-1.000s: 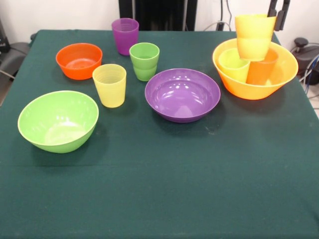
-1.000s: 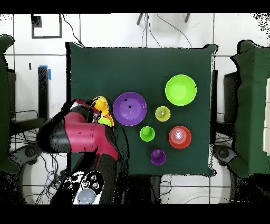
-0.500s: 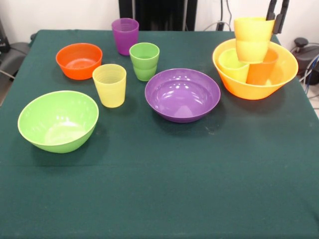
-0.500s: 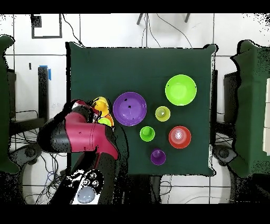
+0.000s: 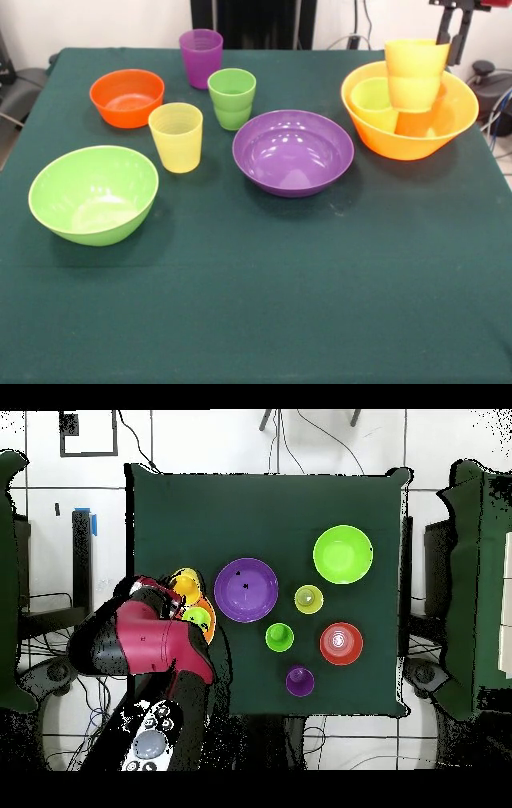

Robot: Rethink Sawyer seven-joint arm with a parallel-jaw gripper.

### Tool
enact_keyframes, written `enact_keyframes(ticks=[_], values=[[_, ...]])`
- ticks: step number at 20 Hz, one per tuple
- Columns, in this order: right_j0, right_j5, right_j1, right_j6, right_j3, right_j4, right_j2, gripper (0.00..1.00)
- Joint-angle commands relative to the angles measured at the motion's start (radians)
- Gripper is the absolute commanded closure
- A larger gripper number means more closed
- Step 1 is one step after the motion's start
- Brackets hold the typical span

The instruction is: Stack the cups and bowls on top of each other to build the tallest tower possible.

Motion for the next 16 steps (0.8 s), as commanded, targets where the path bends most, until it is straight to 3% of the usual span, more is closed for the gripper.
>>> enact_keyframes(ticks=[1, 16], values=[[0.028, -0.063, 0.078, 0.154, -0.048, 0.035, 0.053, 1.0], [0.024, -0.085, 0.104, 0.135, -0.04, 0.057, 0.053, 1.0]])
